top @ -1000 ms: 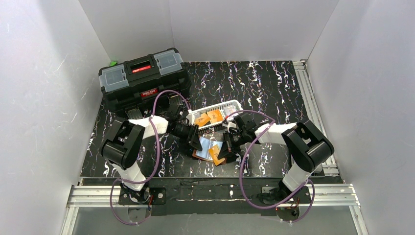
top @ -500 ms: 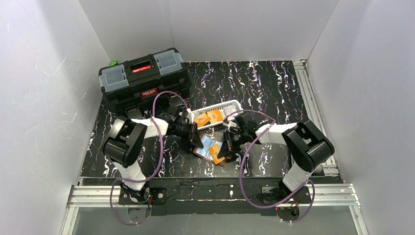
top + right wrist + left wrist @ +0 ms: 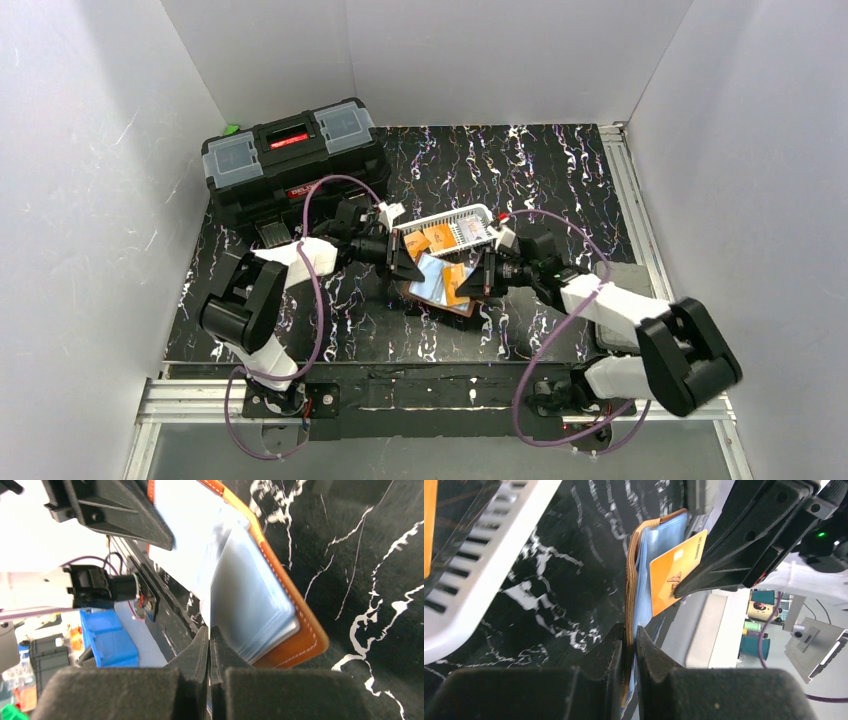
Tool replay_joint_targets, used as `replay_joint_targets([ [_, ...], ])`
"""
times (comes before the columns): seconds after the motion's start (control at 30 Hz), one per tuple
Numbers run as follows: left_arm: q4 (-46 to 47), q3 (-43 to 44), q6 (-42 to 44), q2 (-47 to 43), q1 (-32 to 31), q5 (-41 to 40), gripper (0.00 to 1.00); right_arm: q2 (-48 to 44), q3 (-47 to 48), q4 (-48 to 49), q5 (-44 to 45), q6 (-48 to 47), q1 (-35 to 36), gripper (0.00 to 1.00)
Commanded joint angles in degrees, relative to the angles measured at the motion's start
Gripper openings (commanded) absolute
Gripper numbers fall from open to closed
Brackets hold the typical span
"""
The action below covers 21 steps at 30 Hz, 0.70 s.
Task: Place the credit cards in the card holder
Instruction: Pick up the card holder from the center of the board.
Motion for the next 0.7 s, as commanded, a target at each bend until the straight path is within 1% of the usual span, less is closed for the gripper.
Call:
replay_joint_targets([
  [0.0,3.23,5.00,-5.49,-6.86,-0.11,3.74,0.04,-11.31,-1.08,4.55,9.02,1.89,-0.79,0.01],
  [0.17,5.70,8.88,-8.32,-11.34,-0.63,2.74,0.05,-20.92,0.04,3.44,17.76,2.49,-0.86,0.01],
  [0.27,7.51,10.80,-10.21,-13.63,-1.01,1.33,0.05,-23.44,1.66,4.49,20.79,4.55,-0.82,0.01],
  [0.37,8.06,11.88,-11.61,-16.03,-1.70,0.56,0.05,-23.90,4.82,3.29,22.36,5.43,-0.62,0.01],
  [0.6,7.80,10.37,-11.85,-22.09,-2.53,-0.23,0.06,-26.42,4.97,10.52,23.19,8.88,-0.29,0.01],
  [0.67,7.84,10.03,-12.09,-23.42,-2.56,-0.37,0.06,-27.31,4.76,10.69,23.72,9.70,-0.29,0.01],
])
